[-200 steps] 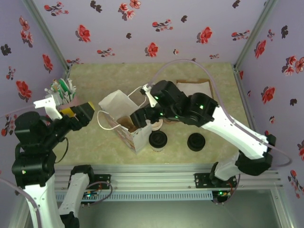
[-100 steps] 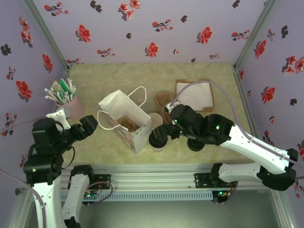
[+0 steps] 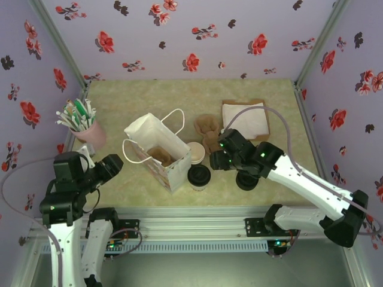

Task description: Pack the takeout coffee

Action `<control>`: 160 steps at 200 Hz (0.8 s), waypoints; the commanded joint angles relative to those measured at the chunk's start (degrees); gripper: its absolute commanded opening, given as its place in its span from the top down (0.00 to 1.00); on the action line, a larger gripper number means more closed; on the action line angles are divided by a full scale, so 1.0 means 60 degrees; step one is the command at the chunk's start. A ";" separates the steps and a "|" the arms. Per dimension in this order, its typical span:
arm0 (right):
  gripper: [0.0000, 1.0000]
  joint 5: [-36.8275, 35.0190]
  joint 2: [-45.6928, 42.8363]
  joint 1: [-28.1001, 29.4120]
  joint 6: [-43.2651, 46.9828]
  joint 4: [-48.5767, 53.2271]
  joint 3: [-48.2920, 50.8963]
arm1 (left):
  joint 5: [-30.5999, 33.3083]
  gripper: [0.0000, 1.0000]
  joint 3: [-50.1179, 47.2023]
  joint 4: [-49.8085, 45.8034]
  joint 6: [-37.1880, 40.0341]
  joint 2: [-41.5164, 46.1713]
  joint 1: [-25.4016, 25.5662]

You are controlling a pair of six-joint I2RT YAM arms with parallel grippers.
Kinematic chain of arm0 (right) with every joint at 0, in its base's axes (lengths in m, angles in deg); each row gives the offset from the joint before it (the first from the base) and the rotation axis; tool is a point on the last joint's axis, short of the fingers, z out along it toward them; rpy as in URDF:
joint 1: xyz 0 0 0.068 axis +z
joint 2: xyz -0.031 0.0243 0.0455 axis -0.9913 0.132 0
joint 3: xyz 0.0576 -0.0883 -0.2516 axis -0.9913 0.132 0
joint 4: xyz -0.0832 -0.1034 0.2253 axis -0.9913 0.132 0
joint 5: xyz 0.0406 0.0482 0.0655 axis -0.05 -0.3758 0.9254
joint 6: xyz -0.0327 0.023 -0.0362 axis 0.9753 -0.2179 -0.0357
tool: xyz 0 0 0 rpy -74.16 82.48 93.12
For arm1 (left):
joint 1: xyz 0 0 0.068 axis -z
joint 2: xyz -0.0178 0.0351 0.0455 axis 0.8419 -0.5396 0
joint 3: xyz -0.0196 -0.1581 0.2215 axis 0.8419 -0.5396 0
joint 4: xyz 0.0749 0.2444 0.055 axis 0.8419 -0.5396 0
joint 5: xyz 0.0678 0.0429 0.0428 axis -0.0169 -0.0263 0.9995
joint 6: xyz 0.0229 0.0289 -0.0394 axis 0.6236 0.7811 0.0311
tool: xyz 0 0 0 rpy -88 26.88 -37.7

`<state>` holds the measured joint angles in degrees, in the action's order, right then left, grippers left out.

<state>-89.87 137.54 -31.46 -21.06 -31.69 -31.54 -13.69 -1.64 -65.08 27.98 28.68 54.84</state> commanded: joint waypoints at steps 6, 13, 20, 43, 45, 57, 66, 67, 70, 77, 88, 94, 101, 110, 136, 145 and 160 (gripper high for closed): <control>0.52 0.0626 0.0376 -0.0136 -0.0058 -0.0524 0.0048 | -0.0524 0.41 -0.0574 0.0220 -0.0277 0.0117 0.0051; 0.51 0.0706 0.0445 -0.0130 0.0048 -0.0535 0.0070 | -0.0608 0.41 -0.0728 0.0294 -0.0304 0.0109 0.0050; 0.49 0.0747 0.0477 -0.0094 0.0147 -0.0538 0.0080 | -0.0677 0.41 -0.0876 0.0388 -0.0308 0.0094 0.0044; 0.37 0.0454 0.0619 0.0277 0.0665 -0.0252 -0.0083 | -0.0924 0.41 -0.1203 0.0637 -0.0283 -0.0171 0.0050; 0.36 0.0396 0.0637 0.0346 0.0709 -0.0222 -0.0106 | -0.0948 0.41 -0.1222 0.0663 -0.0286 -0.0203 0.0051; 0.31 0.0093 0.0803 0.0762 0.0965 -0.0049 -0.0249 | -0.1164 0.41 -0.1297 0.0810 -0.0267 -0.0376 0.0047; 0.29 0.0016 0.0977 0.1000 0.1085 0.0043 -0.0349 | -0.1192 0.41 -0.1316 0.0864 -0.0265 -0.0500 0.0051; 0.29 0.0016 0.1005 0.1021 0.1090 0.0048 -0.0366 | -0.1193 0.41 -0.1323 0.0870 -0.0273 -0.0503 0.0051; 0.28 0.0016 0.1070 0.1086 0.1118 0.0079 -0.0388 | -0.1206 0.41 -0.1330 0.0895 -0.0264 -0.0526 0.0051; 0.27 -0.0018 0.1247 0.1234 0.1191 0.0109 -0.0468 | -0.1261 0.41 -0.1345 0.0946 -0.0253 -0.0598 0.0051; 0.26 -0.0110 0.1541 0.1437 0.1297 0.0184 -0.0617 | -0.1282 0.41 -0.1375 0.1023 -0.0253 -0.0678 0.0051; 0.26 -0.0155 0.1707 0.1534 0.1339 0.0208 -0.0707 | -0.1291 0.40 -0.1400 0.1075 -0.0279 -0.0699 0.0048; 0.25 -0.0194 0.1890 0.1654 0.1392 0.0253 -0.0824 | -0.1309 0.41 -0.1426 0.1120 -0.0272 -0.0737 0.0051; 0.24 -0.0249 0.2075 0.1776 0.1478 0.0295 -0.0946 | -0.1314 0.41 -0.1448 0.1148 -0.0273 -0.0781 0.0051; 0.18 -0.0324 0.2458 0.2074 0.1621 0.0288 -0.1188 | -0.1336 0.40 -0.1476 0.1191 -0.0275 -0.0810 0.0051; 0.17 -0.0325 0.2589 0.2099 0.1636 0.0314 -0.1228 | -0.1337 0.40 -0.1471 0.1201 -0.0281 -0.0803 0.0046; 0.15 -0.0355 0.2769 0.2168 0.1651 0.0316 -0.1298 | -0.1328 0.40 -0.1477 0.1228 -0.0268 -0.0814 0.0044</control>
<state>-90.04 152.68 -19.24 -12.54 -31.37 -37.18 -20.27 -9.97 -59.09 26.71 23.94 54.84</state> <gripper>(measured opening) 0.840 0.597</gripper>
